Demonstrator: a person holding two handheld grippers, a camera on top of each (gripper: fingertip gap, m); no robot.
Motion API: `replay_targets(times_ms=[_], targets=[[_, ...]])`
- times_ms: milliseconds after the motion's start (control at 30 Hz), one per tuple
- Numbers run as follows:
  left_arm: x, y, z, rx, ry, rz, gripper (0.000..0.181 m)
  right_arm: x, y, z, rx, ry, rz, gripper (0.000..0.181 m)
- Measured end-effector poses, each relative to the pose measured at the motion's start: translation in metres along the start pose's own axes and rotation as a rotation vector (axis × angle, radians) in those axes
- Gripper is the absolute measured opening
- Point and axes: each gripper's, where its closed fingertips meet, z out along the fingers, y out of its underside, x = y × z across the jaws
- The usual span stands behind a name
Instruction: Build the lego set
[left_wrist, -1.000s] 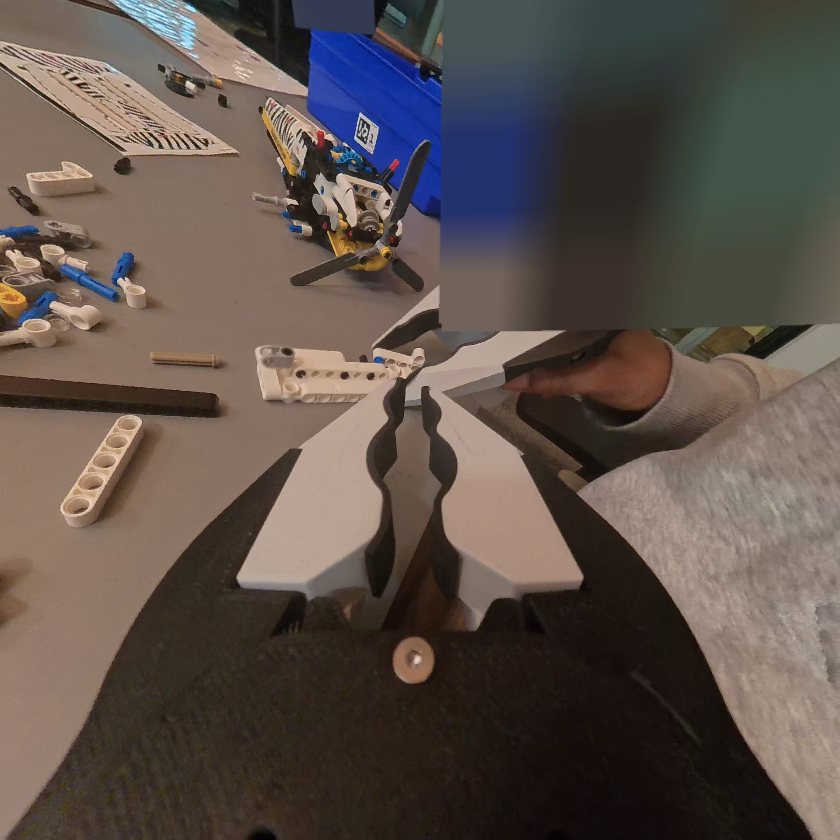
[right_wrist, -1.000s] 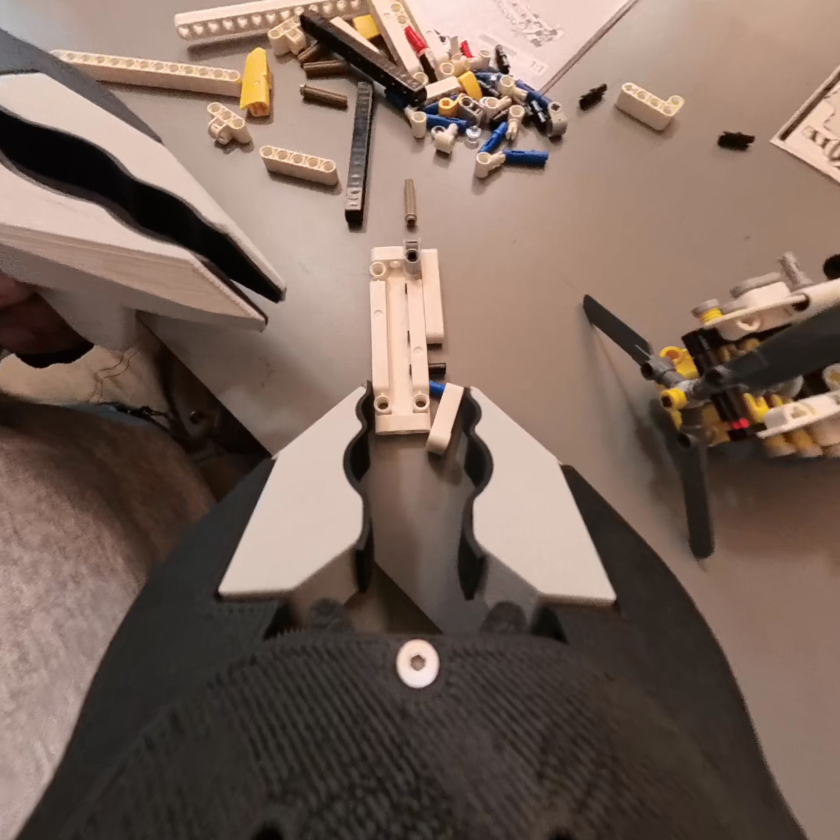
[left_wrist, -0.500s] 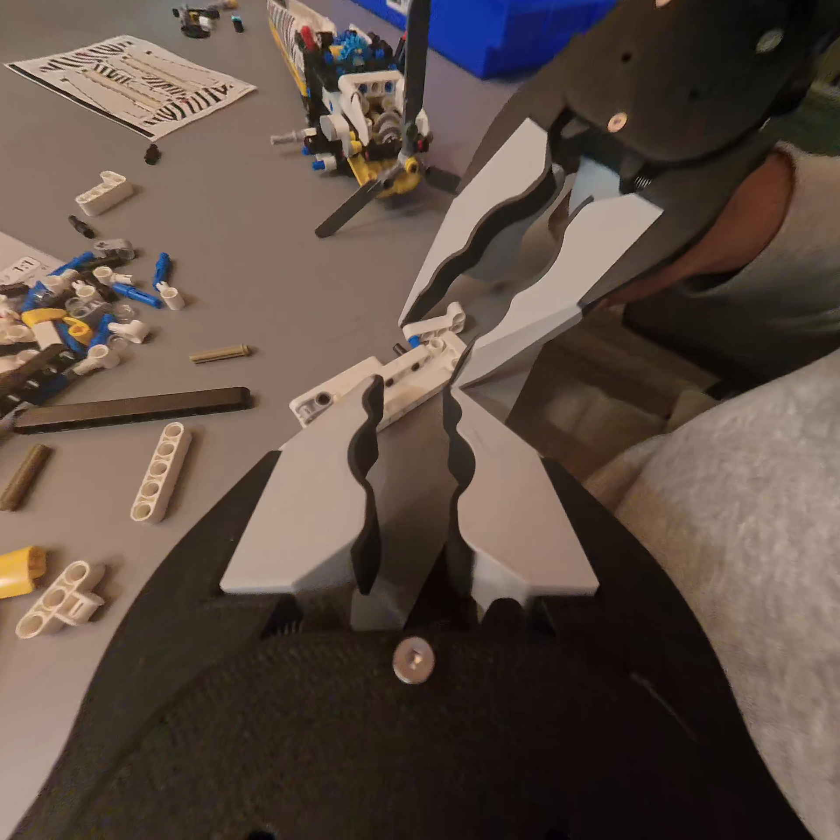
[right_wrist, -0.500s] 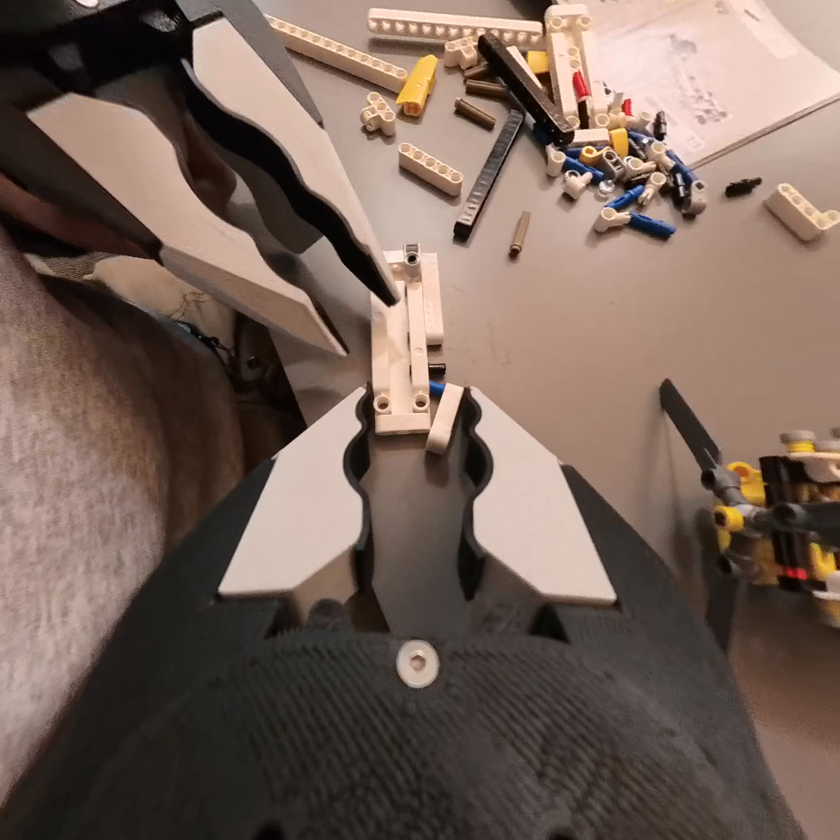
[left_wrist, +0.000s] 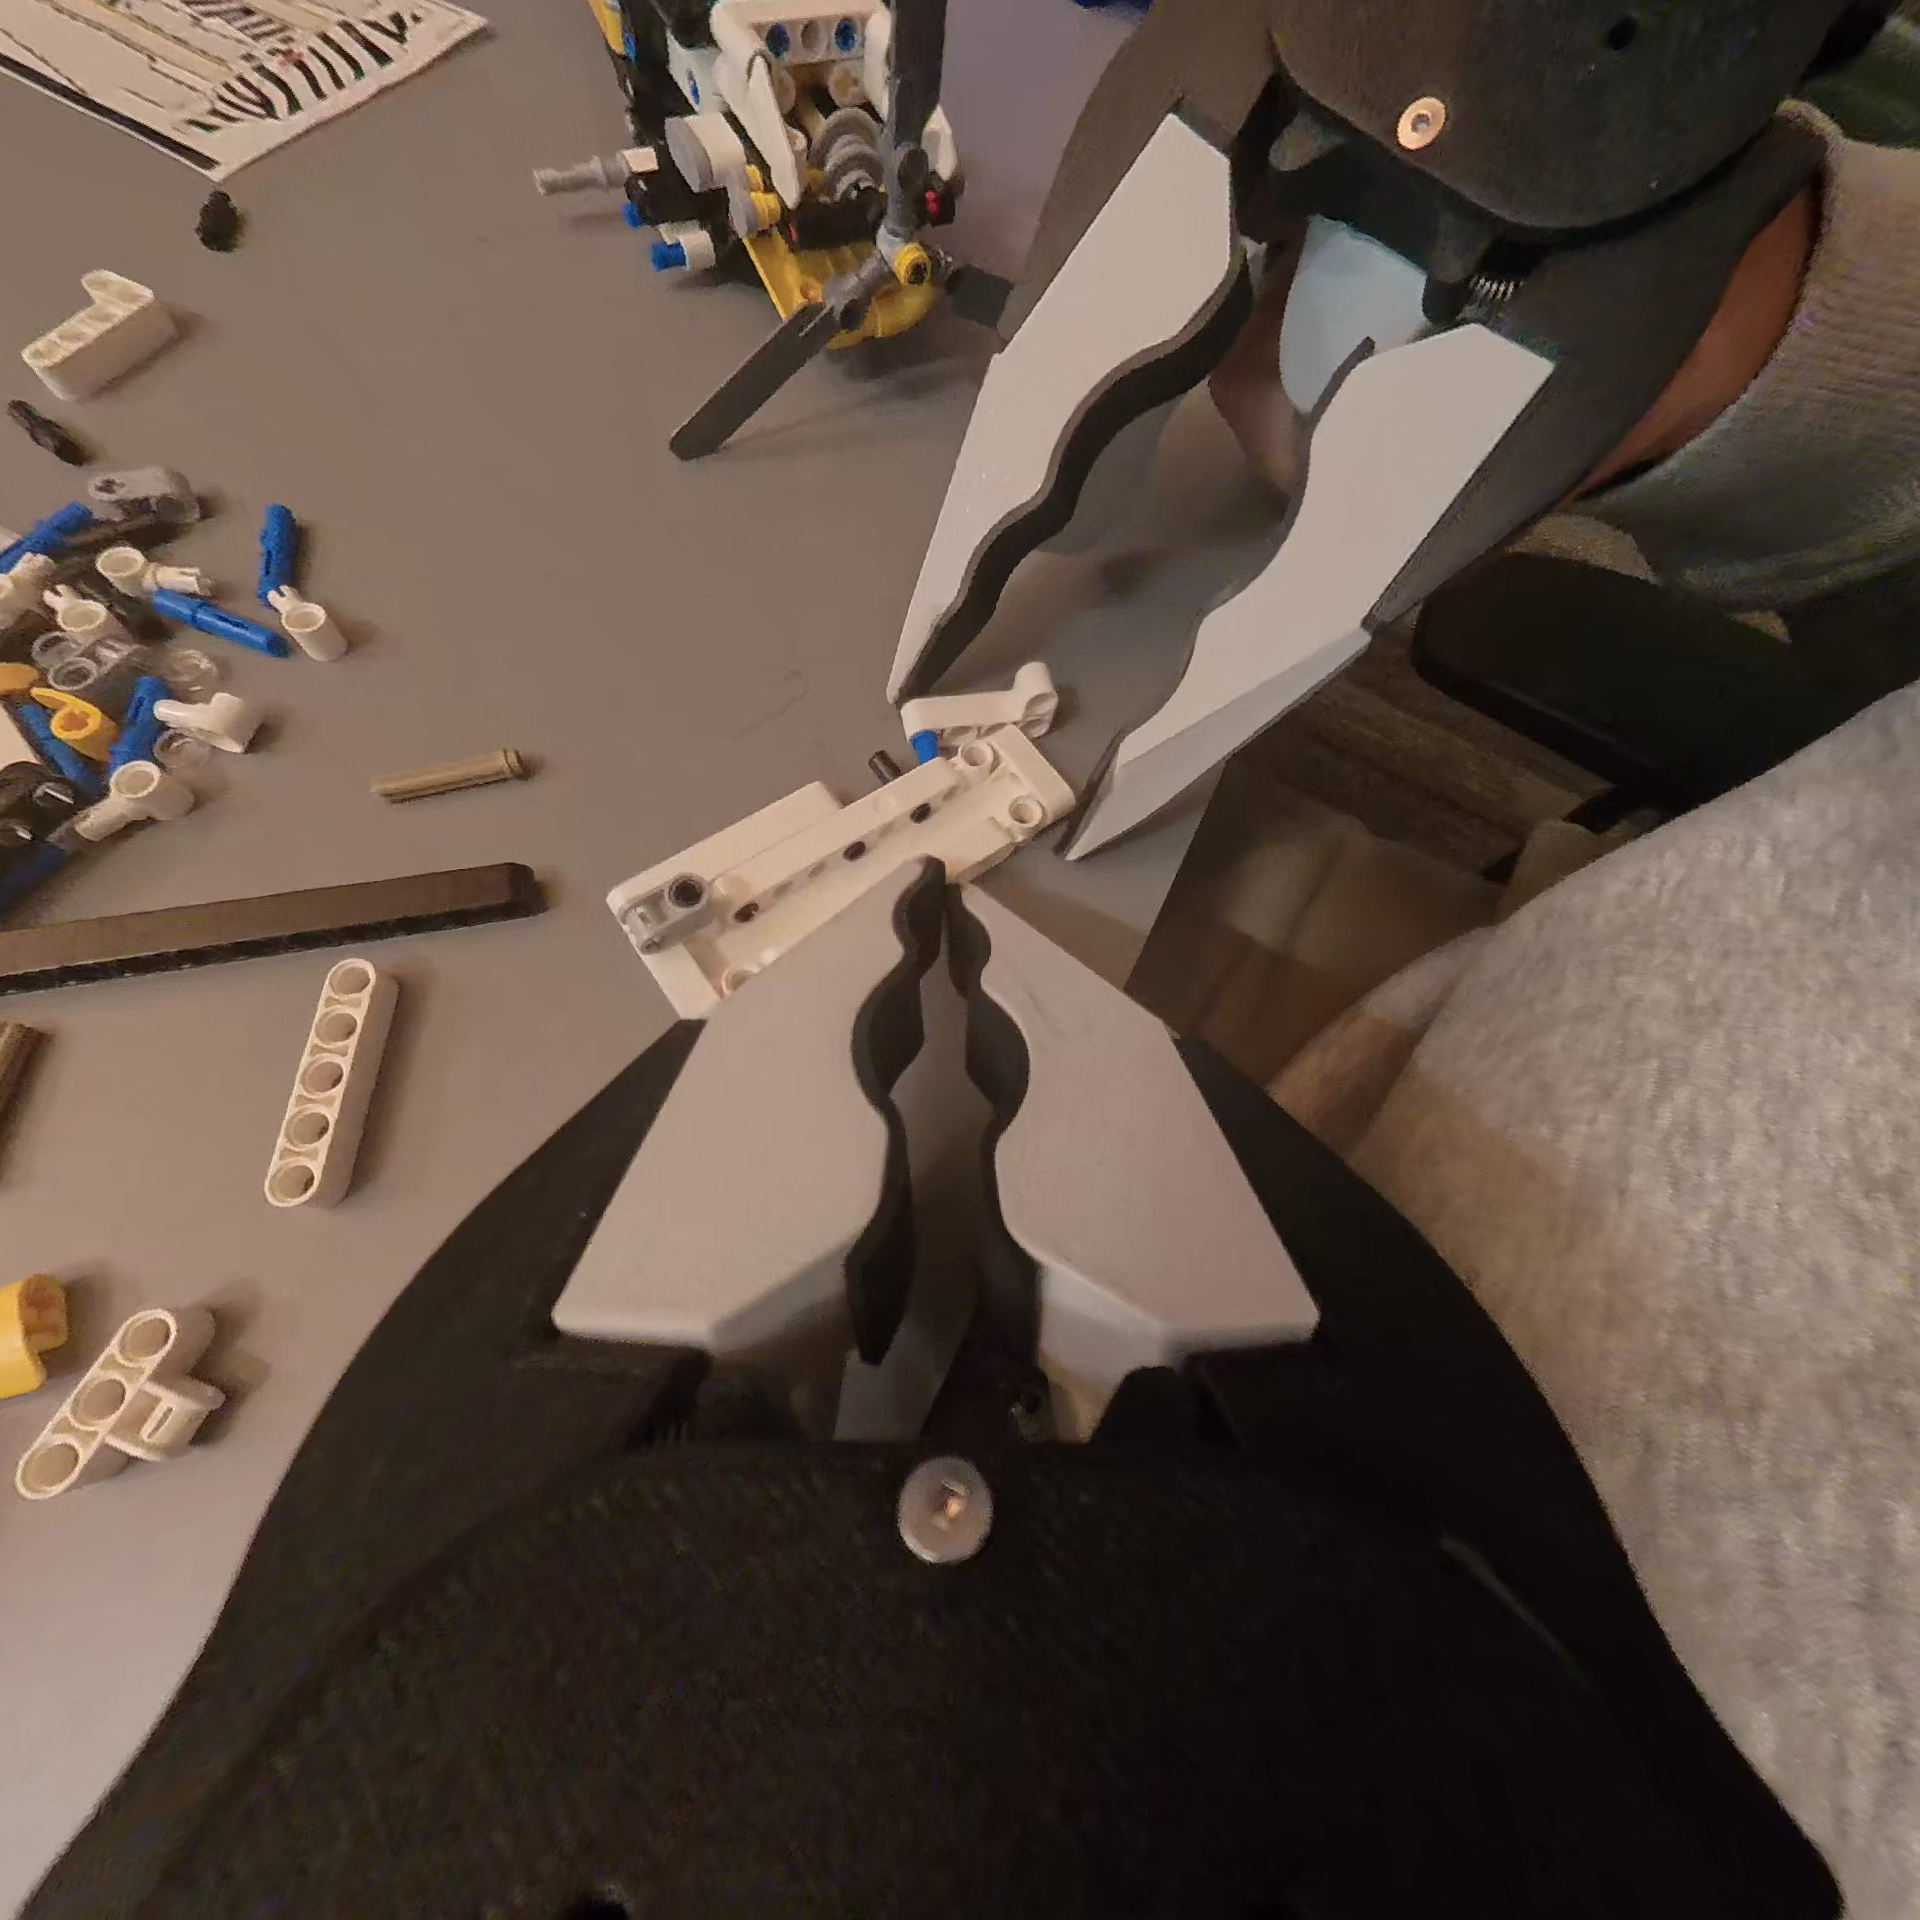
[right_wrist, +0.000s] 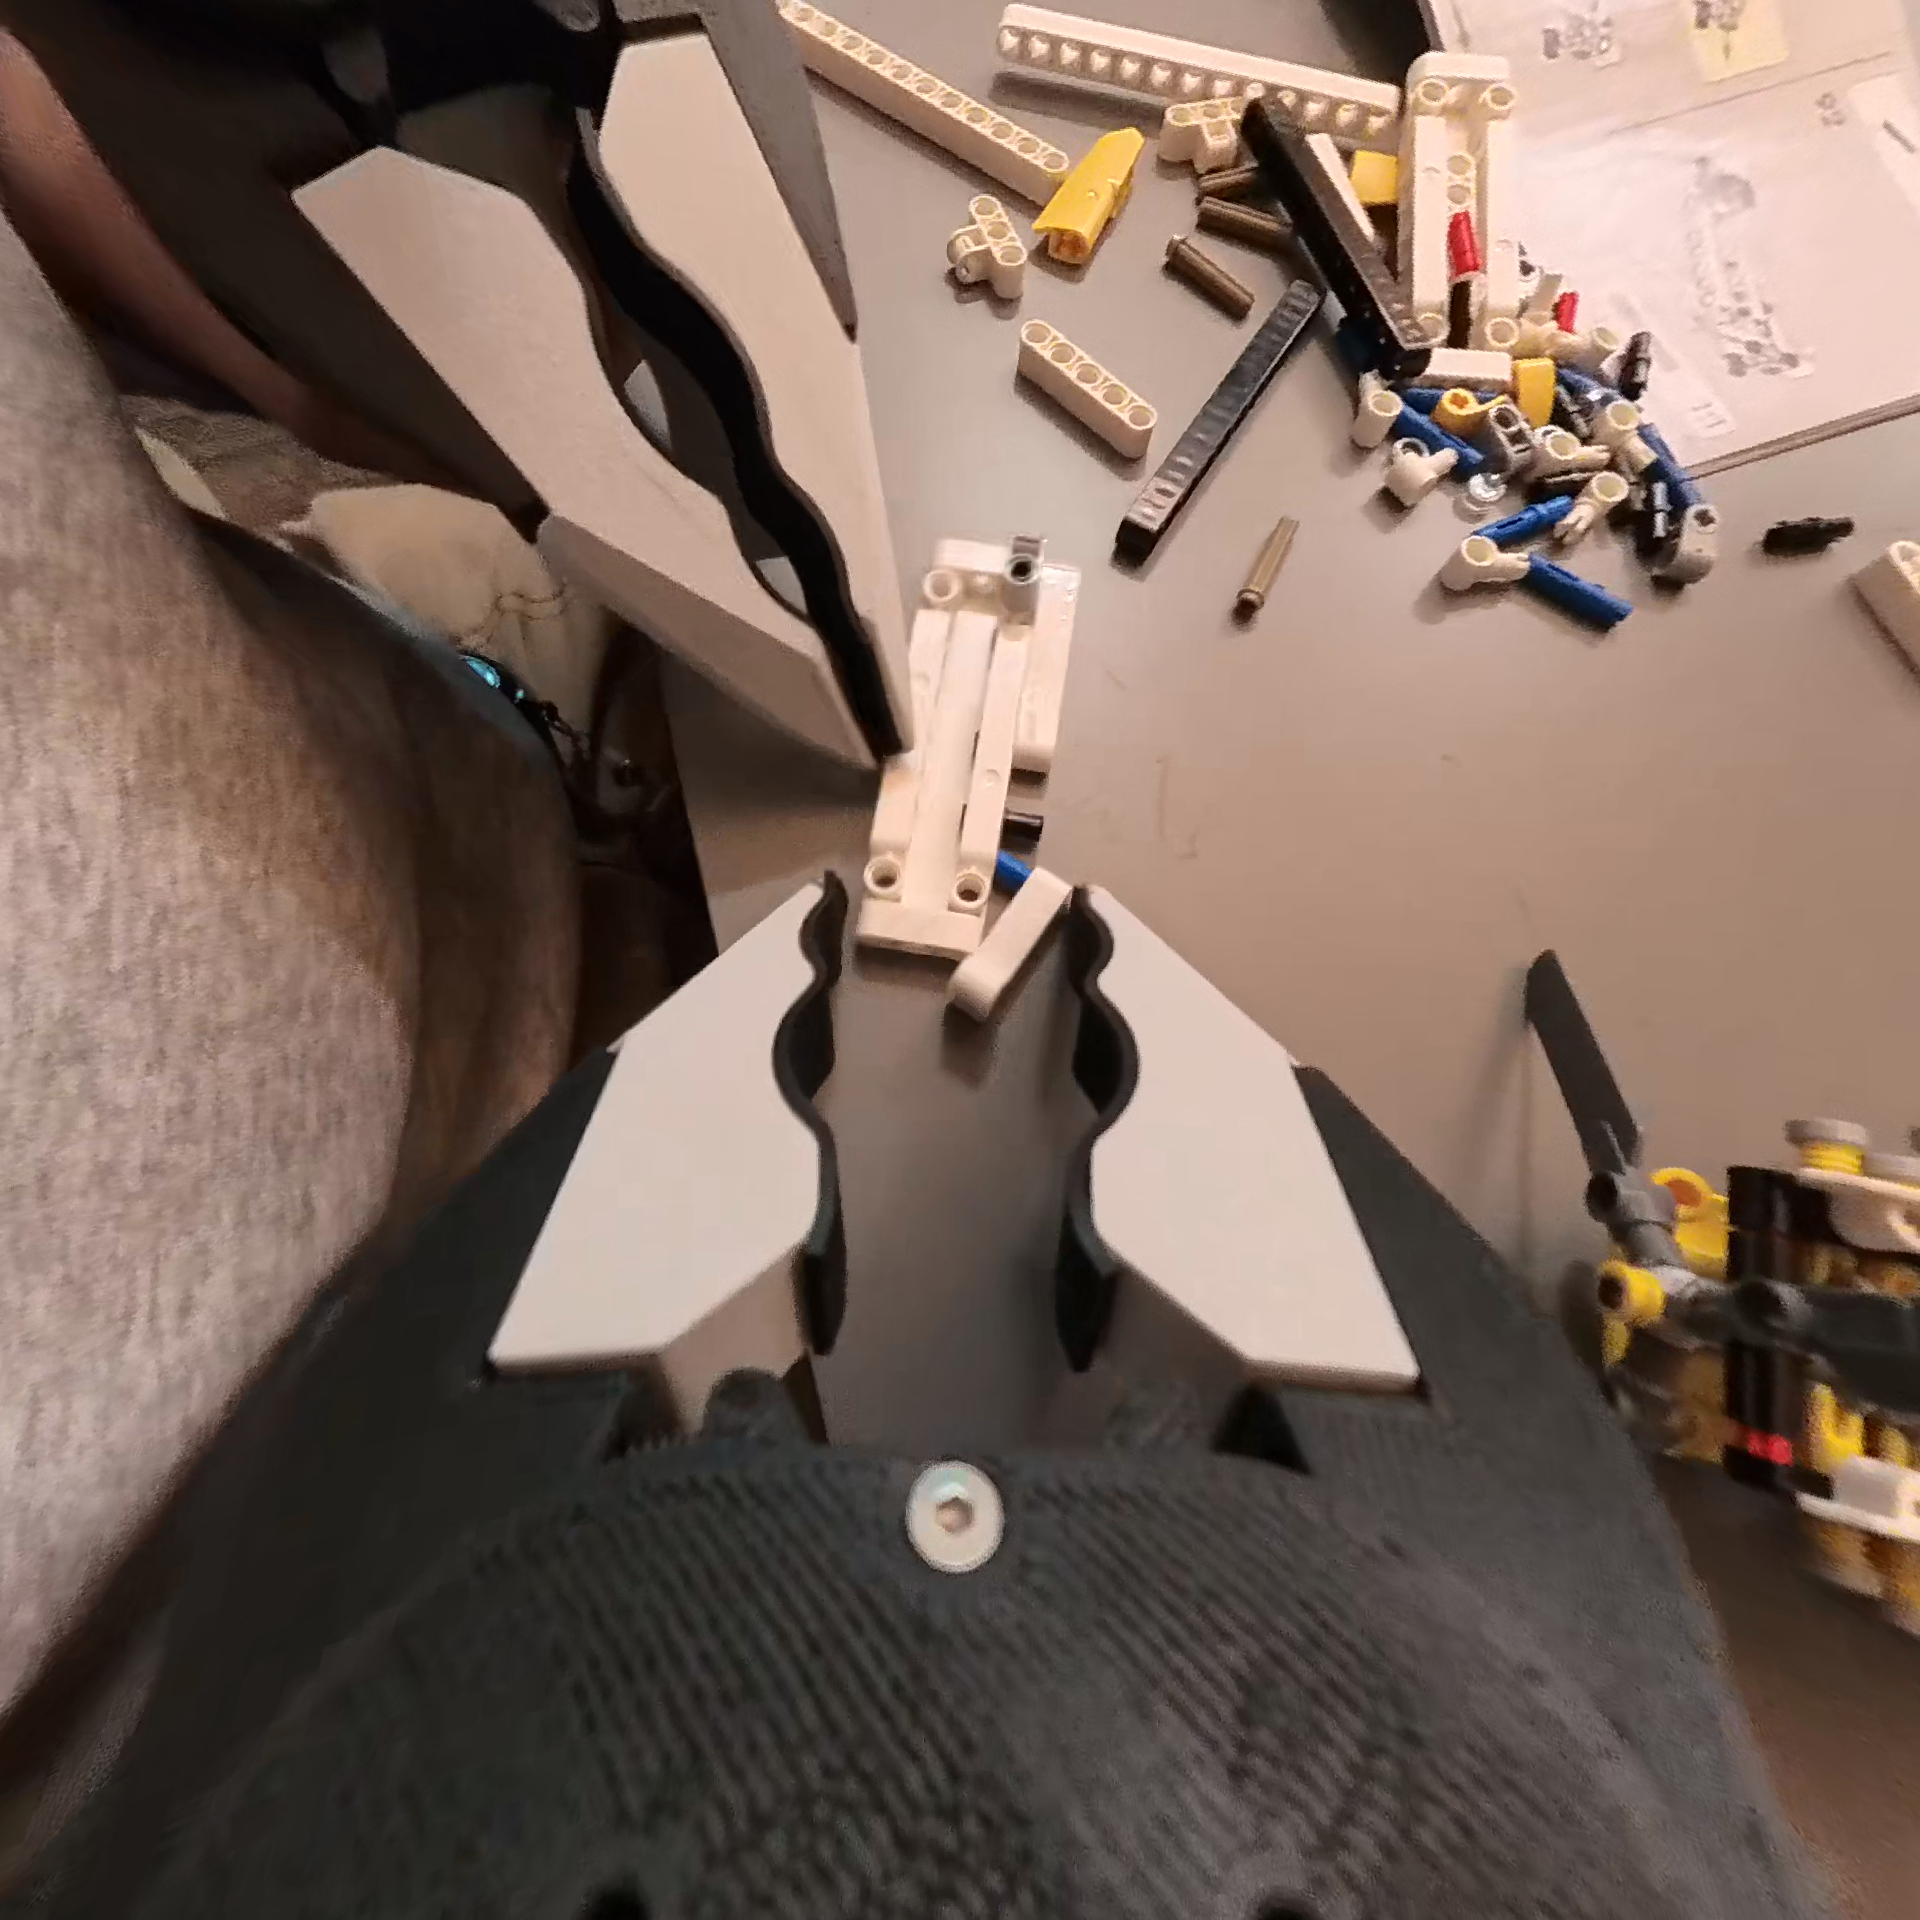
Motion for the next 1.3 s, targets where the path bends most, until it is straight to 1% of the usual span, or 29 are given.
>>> replay_targets(times_ms=[300, 467, 667, 833, 933, 1067, 1167, 1200, 1300], targets=[[0.000, -0.001, 0.000, -0.005, 0.030, -0.042, 0.000, -0.002, -0.001, 0.001, -0.017, -0.108, -0.082, 0.045], [0.000, -0.001, 0.000, -0.005, 0.028, -0.045, 0.000, -0.002, -0.003, 0.003, -0.016, -0.147, -0.086, 0.044], [0.000, -0.001, 0.000, 0.008, 0.025, -0.049, 0.000, -0.002, -0.002, 0.003, -0.022, -0.104, -0.058, 0.045], [0.000, -0.002, -0.001, 0.021, 0.022, -0.054, 0.000, 0.000, 0.000, 0.000, -0.019, -0.028, 0.004, 0.052], [-0.001, -0.003, -0.001, 0.027, 0.024, -0.062, 0.000, -0.002, -0.002, -0.001, 0.017, -0.010, 0.086, 0.056], [-0.001, -0.003, -0.001, 0.032, 0.020, -0.068, 0.000, -0.006, -0.011, 0.000, 0.091, -0.003, 0.223, 0.070], [0.000, -0.003, 0.000, 0.028, 0.014, -0.065, 0.000, -0.006, -0.018, 0.000, 0.159, -0.011, 0.322, 0.069], [0.000, -0.003, 0.000, 0.027, 0.009, -0.061, 0.000, -0.004, -0.018, 0.000, 0.165, 0.003, 0.336, 0.066], [0.003, -0.003, 0.001, 0.029, 0.012, -0.058, 0.000, 0.003, -0.010, 0.001, 0.113, 0.077, 0.306, 0.058]])
